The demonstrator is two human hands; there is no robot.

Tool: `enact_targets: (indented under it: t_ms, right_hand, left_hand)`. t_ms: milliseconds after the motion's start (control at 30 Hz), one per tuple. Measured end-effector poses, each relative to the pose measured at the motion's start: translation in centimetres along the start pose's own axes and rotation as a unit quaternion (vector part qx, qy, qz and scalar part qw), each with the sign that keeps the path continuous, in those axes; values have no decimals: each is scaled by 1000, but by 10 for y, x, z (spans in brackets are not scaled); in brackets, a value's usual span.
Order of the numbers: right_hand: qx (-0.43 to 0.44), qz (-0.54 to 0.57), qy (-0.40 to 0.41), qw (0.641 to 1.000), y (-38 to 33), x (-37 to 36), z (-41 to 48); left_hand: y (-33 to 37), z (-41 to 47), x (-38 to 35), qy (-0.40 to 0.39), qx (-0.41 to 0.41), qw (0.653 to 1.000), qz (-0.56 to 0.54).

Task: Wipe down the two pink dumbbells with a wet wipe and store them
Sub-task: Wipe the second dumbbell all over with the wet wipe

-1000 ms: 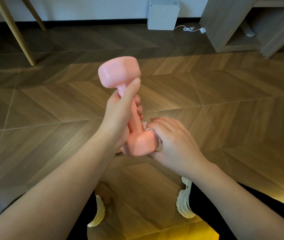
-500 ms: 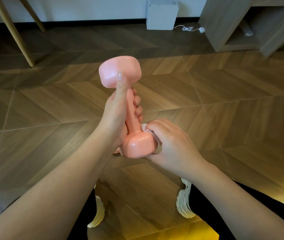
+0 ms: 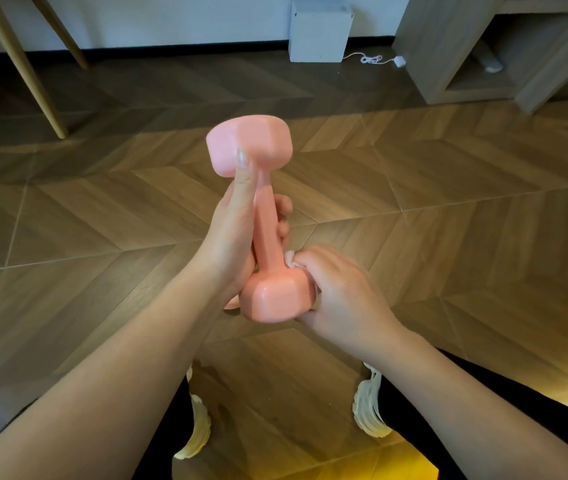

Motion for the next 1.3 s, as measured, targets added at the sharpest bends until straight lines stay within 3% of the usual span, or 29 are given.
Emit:
enact_targets:
  t_ms: [100, 267, 333, 467, 600, 767, 900, 1033, 1200, 1300]
  right_hand:
    - [15, -59, 46, 997, 0, 6, -1]
    - [-5, -53, -62, 997, -1, -11, 3]
    - [-5, -53, -52, 997, -1, -9, 3]
    - [-3, -35, 31, 999, -3, 0, 1]
    - [-12, 18, -43, 999, -5, -9, 0]
    - [-8, -21, 32, 999, -5, 1, 0]
    - [-25, 19, -67, 997, -2, -9, -2]
    - [-20, -15, 22, 999, -1, 1, -3]
    - [-33, 89, -56, 994, 1, -11, -1]
    - [-13, 30, -11, 999, 2, -3, 0]
  left_hand:
    - [5, 3, 8, 66, 10, 998, 18]
    - [-4, 1, 4, 82, 58, 995, 4]
    - [-5, 1, 4, 93, 58, 994, 17]
    - [-2, 2, 6, 67, 50, 996, -41]
    - [-6, -1, 4, 52, 47, 997, -41]
    - [-3, 0, 1, 36, 55, 997, -49]
    - [-7, 0, -1, 21, 66, 997, -35]
    - [-4, -1, -4, 8, 60, 997, -48]
    - [-3, -2, -2, 5, 53, 997, -57]
    - [1, -3, -1, -4, 42, 997, -72]
Point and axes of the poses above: each hand's wrist, its own z-axis towards the middle knuckle, its own x-axis out of the back of the hand, y = z × x, the point moved 4 cm from there along z, towards the middle knuckle, and after that the axes turned 14 degrees about x, right-handed, at the moved point
